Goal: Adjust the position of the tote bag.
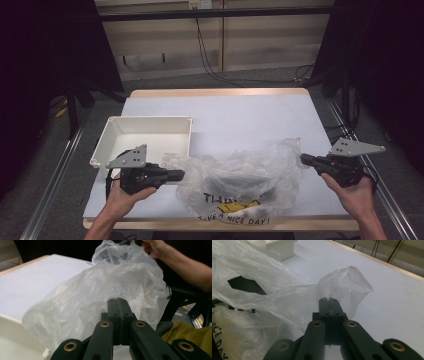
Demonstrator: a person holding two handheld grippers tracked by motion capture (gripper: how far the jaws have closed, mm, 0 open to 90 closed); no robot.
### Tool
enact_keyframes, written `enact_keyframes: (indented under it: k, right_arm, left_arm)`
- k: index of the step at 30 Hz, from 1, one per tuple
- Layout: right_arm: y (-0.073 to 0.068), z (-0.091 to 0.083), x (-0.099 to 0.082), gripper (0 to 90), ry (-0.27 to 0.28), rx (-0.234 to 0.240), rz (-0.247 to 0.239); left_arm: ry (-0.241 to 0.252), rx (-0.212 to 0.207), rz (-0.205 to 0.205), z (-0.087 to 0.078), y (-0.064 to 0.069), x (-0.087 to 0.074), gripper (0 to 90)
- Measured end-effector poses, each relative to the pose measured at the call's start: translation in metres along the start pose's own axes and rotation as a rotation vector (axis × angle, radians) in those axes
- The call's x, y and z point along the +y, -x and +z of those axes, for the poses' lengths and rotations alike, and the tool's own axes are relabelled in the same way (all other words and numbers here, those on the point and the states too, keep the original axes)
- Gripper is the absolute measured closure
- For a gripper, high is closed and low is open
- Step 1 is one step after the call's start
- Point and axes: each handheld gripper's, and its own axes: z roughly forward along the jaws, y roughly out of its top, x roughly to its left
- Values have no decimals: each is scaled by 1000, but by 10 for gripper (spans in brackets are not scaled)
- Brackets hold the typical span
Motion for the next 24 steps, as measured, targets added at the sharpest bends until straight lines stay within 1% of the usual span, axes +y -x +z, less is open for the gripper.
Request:
enact_keyframes:
  k: [1,4,7,8,10,12,15,20,22,24]
  right_arm:
    - [-1,1,-2,900,-7,3,0]
    - [-2,4,-7,900,-28,4,4]
    - [-2,1,-13,900,-27,2,15]
    - [-2,0,-15,900,-27,0,17]
    - [-4,2,-18,900,-47,7,15]
    - [-6,5,-22,900,-65,6,9]
    - [-5,10,-28,900,-73,9,21]
    - [-4,14,-36,900,-102,10,32]
    - [-4,14,-40,900,-106,8,40]
    - [-5,16,-44,900,-121,12,43]
  left_arm:
    - [-3,7,-5,-1,0,-3,900]
    - [-17,12,-15,-2,0,-11,900]
    - [-43,17,-26,-1,1,-18,900]
    - [-53,13,-28,0,0,-20,900]
    - [-70,17,-34,1,0,-25,900]
    - [-73,19,-38,2,0,-28,900]
    - [-73,21,-50,2,-1,-33,900]
    - [-84,30,-74,3,1,-43,900]
    - [-92,25,-76,3,2,-48,900]
    - [-110,23,-78,6,4,-53,900]
